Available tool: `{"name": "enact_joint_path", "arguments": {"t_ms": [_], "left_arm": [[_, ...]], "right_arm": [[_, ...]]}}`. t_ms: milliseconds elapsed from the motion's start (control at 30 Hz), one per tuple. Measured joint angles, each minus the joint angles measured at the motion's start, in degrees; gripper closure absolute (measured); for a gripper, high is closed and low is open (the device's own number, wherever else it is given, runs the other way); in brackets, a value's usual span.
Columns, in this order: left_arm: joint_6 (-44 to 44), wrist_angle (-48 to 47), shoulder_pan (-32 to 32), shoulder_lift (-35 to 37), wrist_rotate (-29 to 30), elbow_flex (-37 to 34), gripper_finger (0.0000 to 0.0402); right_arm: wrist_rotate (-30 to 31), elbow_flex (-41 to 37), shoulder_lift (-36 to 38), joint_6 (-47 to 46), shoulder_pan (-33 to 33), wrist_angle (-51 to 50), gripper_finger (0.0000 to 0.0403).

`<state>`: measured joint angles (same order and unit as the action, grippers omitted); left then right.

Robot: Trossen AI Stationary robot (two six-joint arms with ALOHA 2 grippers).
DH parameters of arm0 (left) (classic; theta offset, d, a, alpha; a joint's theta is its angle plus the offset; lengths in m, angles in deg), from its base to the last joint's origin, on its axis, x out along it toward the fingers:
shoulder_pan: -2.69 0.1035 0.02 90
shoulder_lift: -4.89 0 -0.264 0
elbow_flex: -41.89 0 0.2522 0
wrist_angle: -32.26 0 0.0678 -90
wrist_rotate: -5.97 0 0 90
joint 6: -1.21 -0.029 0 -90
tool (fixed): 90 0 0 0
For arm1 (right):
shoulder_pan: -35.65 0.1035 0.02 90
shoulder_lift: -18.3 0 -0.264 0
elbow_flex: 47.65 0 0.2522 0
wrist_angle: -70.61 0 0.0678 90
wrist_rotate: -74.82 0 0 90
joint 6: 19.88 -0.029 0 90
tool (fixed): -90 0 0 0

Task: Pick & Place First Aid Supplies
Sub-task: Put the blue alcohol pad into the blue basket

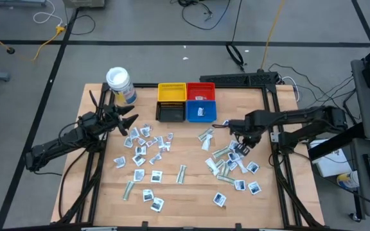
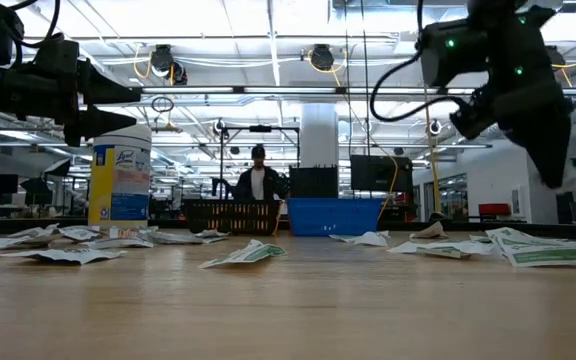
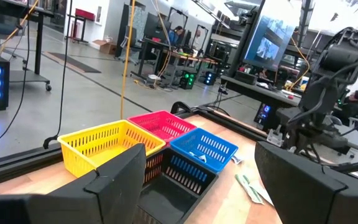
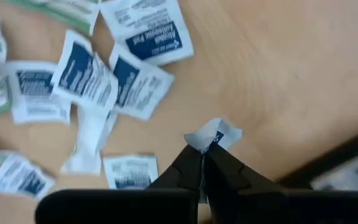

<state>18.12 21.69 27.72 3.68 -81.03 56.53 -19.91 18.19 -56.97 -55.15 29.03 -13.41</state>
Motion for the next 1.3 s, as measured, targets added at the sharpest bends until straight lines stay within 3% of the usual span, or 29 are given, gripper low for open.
{"name": "enact_joint_path", "arguments": {"t_ms": [367,900,1300], "left_arm": [[0.0,0.0,0.0,0.0,0.0,0.0,0.0096],[0.0,0.0,0.0,0.0,0.0,0.0,0.0096],[0.0,0.0,0.0,0.0,0.0,0.0,0.0096]], "right_arm": [[0.2,10.3,-0.9,4.8,-4.3,-6.8,0.0398],[0.4,35.9,-22.7,17.5,-13.2,-6.0,0.0399],[0.4,61.2,-39.4,24.0,-18.0,-5.9,0.0399]]}}
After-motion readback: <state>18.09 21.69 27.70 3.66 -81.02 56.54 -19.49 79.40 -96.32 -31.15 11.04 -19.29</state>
